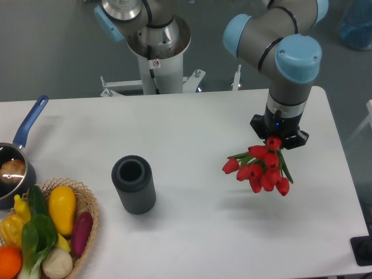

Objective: Place the flowers on the table
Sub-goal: 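Lower the held red tulips toward the table beside the grey vase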

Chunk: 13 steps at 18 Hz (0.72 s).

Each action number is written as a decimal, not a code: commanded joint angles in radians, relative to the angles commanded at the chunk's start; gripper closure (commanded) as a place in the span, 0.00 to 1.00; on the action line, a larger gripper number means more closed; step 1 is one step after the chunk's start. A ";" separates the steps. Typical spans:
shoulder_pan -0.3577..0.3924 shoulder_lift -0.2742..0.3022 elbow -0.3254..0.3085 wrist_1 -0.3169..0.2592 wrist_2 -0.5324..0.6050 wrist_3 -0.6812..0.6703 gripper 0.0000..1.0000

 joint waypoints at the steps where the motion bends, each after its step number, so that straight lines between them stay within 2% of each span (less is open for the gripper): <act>1: 0.000 -0.003 0.000 0.000 0.000 0.000 1.00; 6: -0.006 -0.032 0.005 0.002 0.000 -0.017 1.00; 8: -0.046 -0.044 0.002 0.003 -0.003 -0.041 1.00; 10: -0.061 -0.066 0.002 0.011 -0.003 -0.043 0.83; 13: -0.064 -0.066 -0.006 0.017 -0.011 -0.040 0.42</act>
